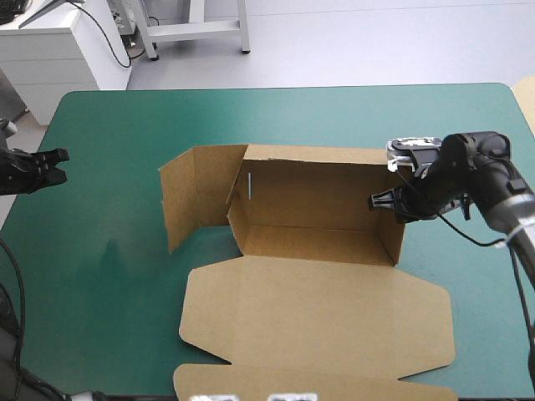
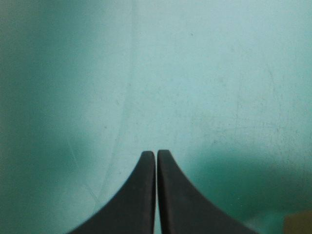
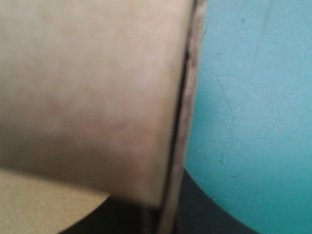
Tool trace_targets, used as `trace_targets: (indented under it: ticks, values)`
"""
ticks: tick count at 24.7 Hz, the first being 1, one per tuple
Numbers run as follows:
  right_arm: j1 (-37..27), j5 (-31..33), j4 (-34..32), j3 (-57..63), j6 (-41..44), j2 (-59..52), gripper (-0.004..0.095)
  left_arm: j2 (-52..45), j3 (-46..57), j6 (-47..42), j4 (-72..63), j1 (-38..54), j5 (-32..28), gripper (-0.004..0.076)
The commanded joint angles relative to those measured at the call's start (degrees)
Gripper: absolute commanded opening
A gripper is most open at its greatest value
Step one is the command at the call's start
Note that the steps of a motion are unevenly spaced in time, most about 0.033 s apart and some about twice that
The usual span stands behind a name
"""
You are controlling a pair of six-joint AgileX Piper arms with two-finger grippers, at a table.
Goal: Fold the box
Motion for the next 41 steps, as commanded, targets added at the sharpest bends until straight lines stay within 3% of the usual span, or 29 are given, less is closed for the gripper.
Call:
trace_targets:
  ticks: [1,10,13,16,21,23,26,29,32,34,41]
  values:
    - [-0.07,1.07,-0.84,-4.96,-0.99,4.21,-0.0015,-2.88,-1.25,-0.05,-3.24,0.04,-0.21,-0.0008]
    - [-0.07,1.07,-0.82,-17.92,-3.89,15.92,-0.0011,-2.88,-1.16,-0.05,-3.5,0.04,0.92,-0.0008]
    - [-0.07,1.07,0.25,-19.74,-5.23,17.29,0.0048,-2.88,-0.4,-0.05,-4.37,0.04,0.81,-0.0008]
    - [-0.07,1.07,1.51,-19.84,-5.79,17.78,0.0194,-2.88,1.1,-0.05,-4.75,0.04,0.45,-0.0008]
    - [-0.07,1.07,1.75,-21.52,-5.21,17.78,0.0556,-2.88,2.15,-0.78,-4.31,0.04,-0.1,-0.0008]
    - [-0.07,1.07,1.42,-23.77,-5.21,17.78,0.0628,-2.88,2.15,-0.78,-4.86,0.04,-0.1,-0.0008]
    - [-0.07,1.07,2.13,-29.28,-2.66,17.05,0.0644,-2.88,2.15,-0.67,-4.86,0.04,0.4,-0.0008]
    - [-0.07,1.18,2.86,-27.36,-1.15,11.25,0.0644,-2.88,2.15,-0.67,-4.86,0.04,0.66,-0.0008]
    - [-0.07,1.18,-1.34,-25.26,-0.58,9.11,0.0644,-2.88,2.15,-0.54,-5.14,0.04,0.66,-0.0008]
    - [-0.07,1.07,-4.33,-25.25,0.87,10.85,0.0644,-2.88,2.15,-0.54,-5.14,0.04,0.76,-0.0008]
    - [-0.07,0.94,-4.27,-25.48,-1.14,22.81,0.0644,-2.88,2.15,-0.09,-3.89,0.04,0.44,-0.0008]
